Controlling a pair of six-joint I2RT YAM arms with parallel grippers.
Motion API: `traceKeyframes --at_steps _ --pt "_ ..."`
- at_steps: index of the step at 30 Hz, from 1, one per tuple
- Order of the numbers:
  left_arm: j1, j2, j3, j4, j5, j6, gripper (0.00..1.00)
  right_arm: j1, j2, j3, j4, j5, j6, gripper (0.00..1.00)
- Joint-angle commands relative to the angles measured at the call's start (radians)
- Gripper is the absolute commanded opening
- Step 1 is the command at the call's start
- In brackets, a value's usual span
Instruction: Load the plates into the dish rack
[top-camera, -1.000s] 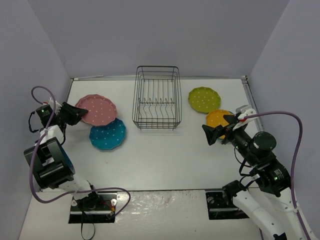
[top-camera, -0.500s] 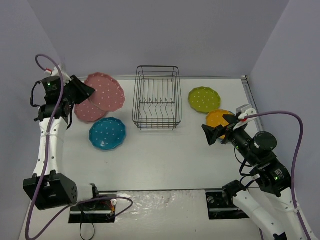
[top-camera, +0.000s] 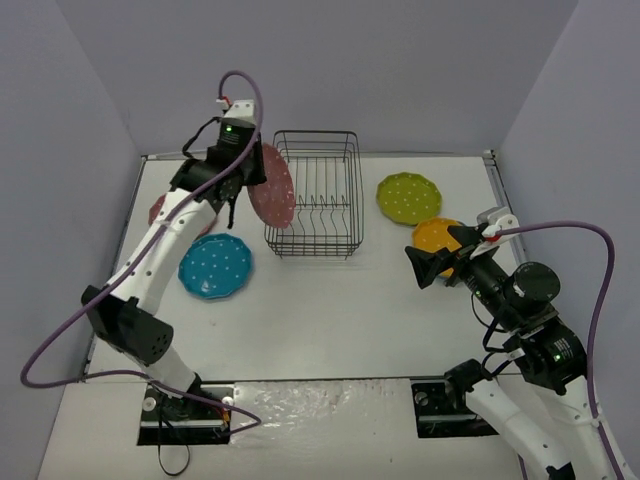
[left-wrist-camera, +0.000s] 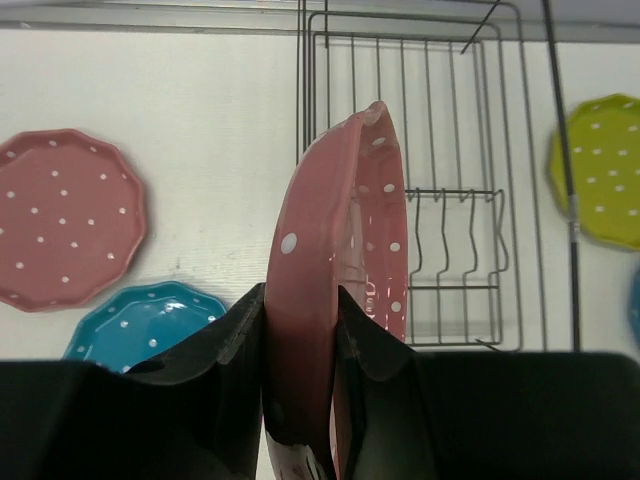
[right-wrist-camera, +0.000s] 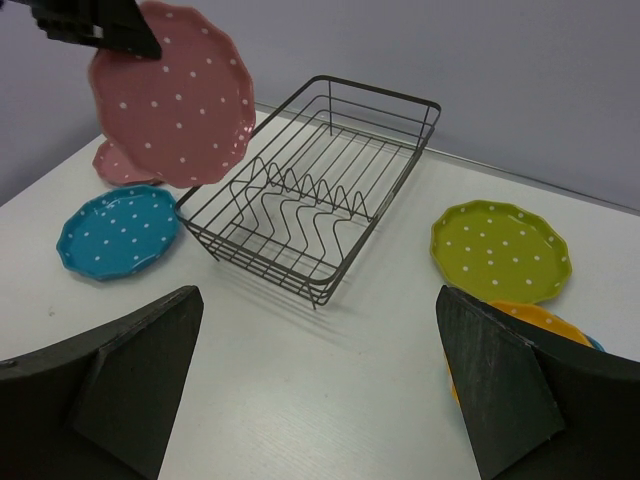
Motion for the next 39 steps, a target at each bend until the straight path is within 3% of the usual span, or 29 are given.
traceKeyframes --at_steps 1,6,13,24,39 --pt "-0.090 0.082 0.209 0.061 -0.317 0.118 0.00 -0.005 0.005 0.041 0.048 0.008 0.011 1.00" --pt "-0.151 0.219 0.358 0.021 -0.451 0.208 0.00 -0.006 -0.005 0.046 0.035 0.026 0.006 1.00" --pt "-0.156 0.336 0.452 -0.001 -0.501 0.240 0.00 -0.006 -0.015 0.037 0.020 0.054 -0.004 1.00" --pt "-0.164 0.408 0.444 0.062 -0.486 0.309 0.00 -0.006 -0.019 0.031 0.014 0.084 -0.013 1.00" --pt "-0.140 0.452 0.334 0.131 -0.412 0.263 0.00 -0.004 -0.029 0.022 0.001 0.119 -0.019 1.00"
